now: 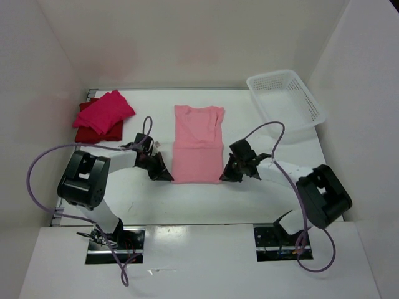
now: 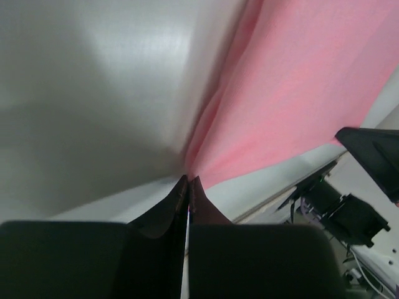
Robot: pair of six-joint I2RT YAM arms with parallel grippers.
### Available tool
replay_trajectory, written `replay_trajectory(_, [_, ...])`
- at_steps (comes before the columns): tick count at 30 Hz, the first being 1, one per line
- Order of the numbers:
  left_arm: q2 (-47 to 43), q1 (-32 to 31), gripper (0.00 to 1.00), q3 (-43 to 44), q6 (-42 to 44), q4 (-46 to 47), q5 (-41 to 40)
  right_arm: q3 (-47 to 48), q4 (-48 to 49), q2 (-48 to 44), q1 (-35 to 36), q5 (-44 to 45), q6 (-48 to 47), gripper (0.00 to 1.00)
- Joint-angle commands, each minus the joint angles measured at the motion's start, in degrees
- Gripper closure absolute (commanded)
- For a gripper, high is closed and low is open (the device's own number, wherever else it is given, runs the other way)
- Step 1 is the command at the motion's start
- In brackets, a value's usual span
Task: Fold and stack the t-shirts
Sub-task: Grab one side of the 2/3 rectangular tshirt with both arms, then fold the long partially folded tshirt into a neat square
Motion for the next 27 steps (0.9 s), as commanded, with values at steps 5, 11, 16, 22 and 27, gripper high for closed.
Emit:
replay_trajectory(5, [-20.41, -0.26, 1.00, -8.74, 5.08, -18.56, 4.90, -9.26, -12.39, -20.90, 11.45, -3.17, 11.54, 1.00])
replay_trajectory(11, [-32.74, -0.26, 1.00, -3.33, 2.01, -28.94, 6.51, -5.15, -24.00, -36.94, 10.24, -4.31, 14.03, 1.00])
replay_trajectory(16, [-22.83, 0.97, 1.00, 14.43, 3.32, -26.33, -0.08, 9.68, -20.35, -23.95, -5.80, -8.34, -2.46, 1.00])
replay_trajectory(22, [-1.04, 1.50, 1.00, 31.83, 3.33, -17.10, -5.54, 27.71, -14.35, 1.18, -14.20, -8.89, -11.90, 1.00])
replay_trajectory(27, [14.44, 1.50, 1.00, 42.04, 3.33, -15.86, -8.61, 38.45, -13.20, 18.95, -17.45, -6.61, -13.76, 1.00])
